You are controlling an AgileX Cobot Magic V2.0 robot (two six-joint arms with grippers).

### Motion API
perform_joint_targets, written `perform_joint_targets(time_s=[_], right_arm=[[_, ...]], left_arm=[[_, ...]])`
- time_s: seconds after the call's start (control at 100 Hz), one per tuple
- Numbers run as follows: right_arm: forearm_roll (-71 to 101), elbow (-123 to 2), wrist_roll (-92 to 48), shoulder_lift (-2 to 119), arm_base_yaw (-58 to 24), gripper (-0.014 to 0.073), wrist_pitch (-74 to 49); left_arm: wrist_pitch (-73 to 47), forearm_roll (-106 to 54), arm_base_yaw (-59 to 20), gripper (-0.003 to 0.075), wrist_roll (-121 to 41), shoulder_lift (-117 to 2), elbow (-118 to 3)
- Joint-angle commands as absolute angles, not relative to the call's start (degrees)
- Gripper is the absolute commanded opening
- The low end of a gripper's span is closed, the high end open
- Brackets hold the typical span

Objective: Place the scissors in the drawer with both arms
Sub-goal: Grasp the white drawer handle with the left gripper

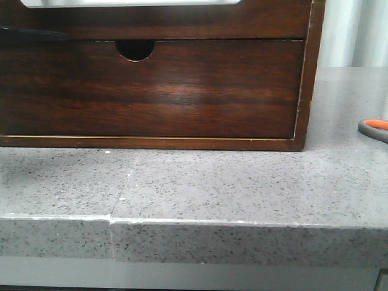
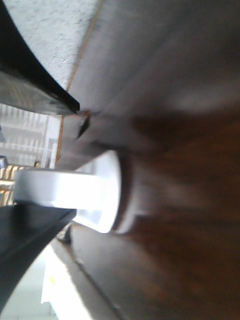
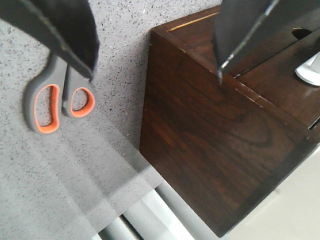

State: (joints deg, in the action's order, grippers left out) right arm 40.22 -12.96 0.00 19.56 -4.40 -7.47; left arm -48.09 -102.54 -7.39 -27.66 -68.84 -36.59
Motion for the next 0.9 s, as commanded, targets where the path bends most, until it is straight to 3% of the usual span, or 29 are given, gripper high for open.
perform_joint_targets(time_s=[0.0, 0.09, 0.24, 0.89], right_arm=[[40.43, -14.93, 0.00, 20.58, -3.97, 0.0437, -4.09], [40.43, -14.93, 0.00, 20.58, -3.97, 0.0437, -4.09], [40.43, -14.93, 0.00, 20.58, -3.97, 0.0437, -4.20], [40.43, -14.93, 0.00, 20.70, -3.97, 0.0437, -5.21]], left_arm=[[-48.90, -106.38, -7.26, 0.0342, -28.51, -68.25, -39.00], [-48.01, -105.55, -7.26, 0.0256, -28.51, -68.25, -39.03], [-47.87, -104.27, -7.26, -0.0022, -28.51, -68.25, -39.03], [-40.86, -104.27, -16.82, -0.0020, -24.96, -60.33, -39.03]])
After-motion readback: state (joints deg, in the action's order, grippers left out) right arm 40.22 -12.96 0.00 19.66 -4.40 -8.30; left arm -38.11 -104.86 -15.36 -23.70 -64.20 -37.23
